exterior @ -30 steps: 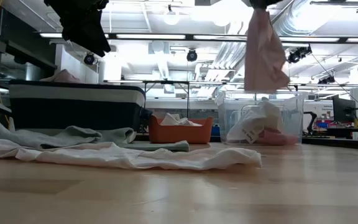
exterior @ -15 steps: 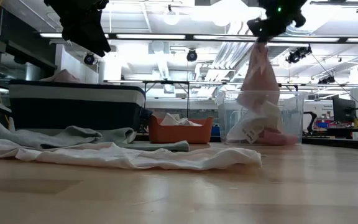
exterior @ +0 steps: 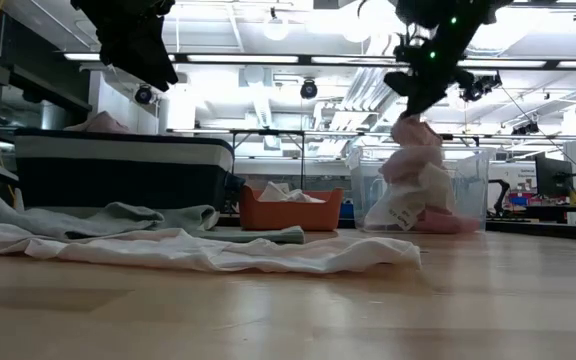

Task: Pick & Place Cloths
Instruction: Put the light pink underwear into the transparent bin

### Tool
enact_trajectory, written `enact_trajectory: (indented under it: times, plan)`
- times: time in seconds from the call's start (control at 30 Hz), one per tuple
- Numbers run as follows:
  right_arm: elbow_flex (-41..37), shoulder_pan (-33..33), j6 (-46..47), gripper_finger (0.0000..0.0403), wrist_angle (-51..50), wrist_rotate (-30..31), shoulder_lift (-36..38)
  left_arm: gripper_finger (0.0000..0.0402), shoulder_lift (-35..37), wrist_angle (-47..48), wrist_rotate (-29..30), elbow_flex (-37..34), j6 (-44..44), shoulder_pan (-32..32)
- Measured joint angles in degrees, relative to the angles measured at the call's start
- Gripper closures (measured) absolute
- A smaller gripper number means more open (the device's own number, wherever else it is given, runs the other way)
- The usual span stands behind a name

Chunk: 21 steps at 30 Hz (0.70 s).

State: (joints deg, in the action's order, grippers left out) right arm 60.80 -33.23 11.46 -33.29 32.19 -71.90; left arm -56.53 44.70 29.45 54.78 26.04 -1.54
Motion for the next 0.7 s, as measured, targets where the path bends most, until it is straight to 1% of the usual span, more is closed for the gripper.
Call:
enact_trajectory:
  times: [0.17, 0.3, 0.43, 0.53, 0.7]
  plan:
    - [0.0, -3.5, 5.6, 0.0398, -0.4, -7.6, -2.9, 0.0188, 0.0, 0.0, -0.6, 0.0, -0.4, 0.0]
    - [0.0, -6.0, 8.2, 0.0398, -0.5, -14.0, -4.4, 0.0188, 0.0, -0.8, -4.5, 0.0, -4.4, 0.0]
    - [0.0, -8.3, 10.1, 0.0398, -1.1, -15.3, -5.4, 0.0188, 0.0, -3.4, -6.7, 0.0, -8.0, 0.0]
    - [0.0, -10.3, 11.1, 0.0398, -2.5, -18.6, -6.3, 0.0188, 0.0, -5.8, -8.2, -0.6, -11.0, 0.0]
    - [0.0, -12.0, 11.5, 0.0398, -4.2, -20.8, -8.1, 0.0188, 0.4, -13.4, -14.0, -5.3, -16.9, 0.0]
